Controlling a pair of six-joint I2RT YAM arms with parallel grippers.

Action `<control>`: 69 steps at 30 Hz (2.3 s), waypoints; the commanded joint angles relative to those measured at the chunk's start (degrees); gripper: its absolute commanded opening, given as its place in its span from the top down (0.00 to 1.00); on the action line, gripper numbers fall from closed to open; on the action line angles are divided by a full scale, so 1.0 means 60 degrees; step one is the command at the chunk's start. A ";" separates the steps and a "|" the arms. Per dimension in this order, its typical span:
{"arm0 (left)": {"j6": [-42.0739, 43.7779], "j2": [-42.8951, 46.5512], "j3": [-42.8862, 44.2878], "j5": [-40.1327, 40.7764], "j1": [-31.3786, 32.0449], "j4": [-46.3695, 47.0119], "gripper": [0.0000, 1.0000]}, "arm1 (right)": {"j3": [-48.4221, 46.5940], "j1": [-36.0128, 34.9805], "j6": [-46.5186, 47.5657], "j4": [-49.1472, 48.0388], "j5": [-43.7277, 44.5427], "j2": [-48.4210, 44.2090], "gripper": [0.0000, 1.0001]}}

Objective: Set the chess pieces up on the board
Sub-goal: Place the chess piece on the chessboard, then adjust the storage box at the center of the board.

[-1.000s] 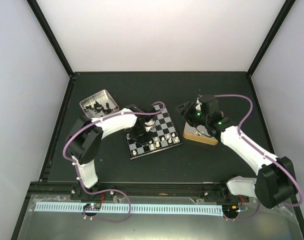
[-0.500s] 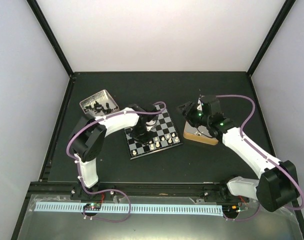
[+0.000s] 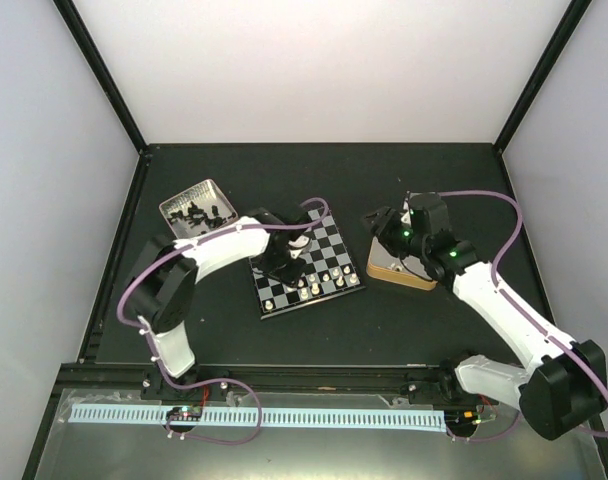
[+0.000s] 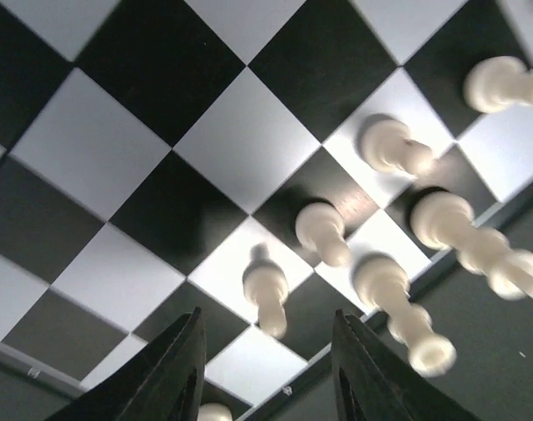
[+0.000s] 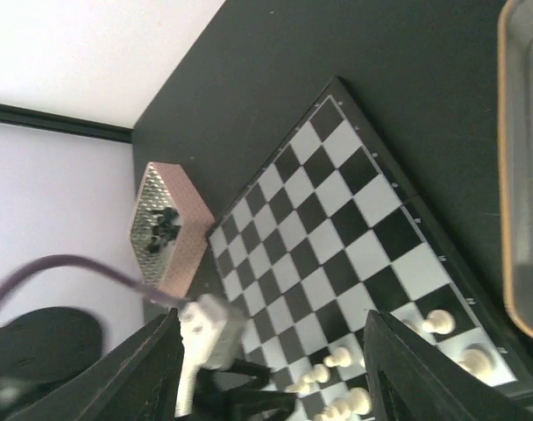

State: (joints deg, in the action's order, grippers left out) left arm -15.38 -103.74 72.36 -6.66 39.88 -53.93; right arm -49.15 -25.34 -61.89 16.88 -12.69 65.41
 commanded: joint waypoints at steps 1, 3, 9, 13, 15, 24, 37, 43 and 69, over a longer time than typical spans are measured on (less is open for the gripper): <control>-0.0279 0.1547 -0.0373 0.0045 0.0055 0.0593 0.57 | -0.0399 0.0049 0.1224 0.1297 0.1000 -0.0376 0.43; -0.0373 0.2263 -0.0613 0.0210 0.0045 0.0868 0.54 | -0.0503 0.0064 0.1746 0.1923 0.1586 -0.0462 0.42; -0.0511 0.4475 -0.1486 0.1318 -0.0098 0.2145 0.46 | -0.0361 0.0156 0.2798 0.3171 0.3544 -0.0781 0.40; -0.0569 0.5861 -0.1686 0.2134 -0.0260 0.2767 0.42 | -0.0066 0.0399 0.3012 0.3344 0.4026 -0.0837 0.40; -0.0573 0.6396 -0.1782 0.2361 -0.0328 0.3218 0.40 | -0.0016 0.0611 0.3165 0.3399 0.4065 -0.0575 0.40; 0.0358 0.8246 -0.3309 0.3129 -0.0354 0.7544 0.16 | -0.0433 0.1799 0.3513 0.3863 0.4462 0.1609 0.55; 0.0714 0.6136 -0.1439 0.2786 -0.0628 0.8049 0.11 | -0.1937 0.1865 0.3260 0.4725 0.5526 0.4658 0.60; 0.0484 0.5322 -0.0751 0.1999 -0.1122 0.7719 0.10 | -0.2453 0.1852 0.3986 0.4678 0.4547 0.4840 0.51; 0.1891 0.5769 -0.0879 0.1507 -0.2609 0.6341 0.11 | -0.5375 0.2836 -0.2069 0.3761 0.2888 0.7695 0.34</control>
State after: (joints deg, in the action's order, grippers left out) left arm -6.44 -70.00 67.24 3.36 25.30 -15.25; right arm -80.73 -10.09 -68.49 40.36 5.74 108.42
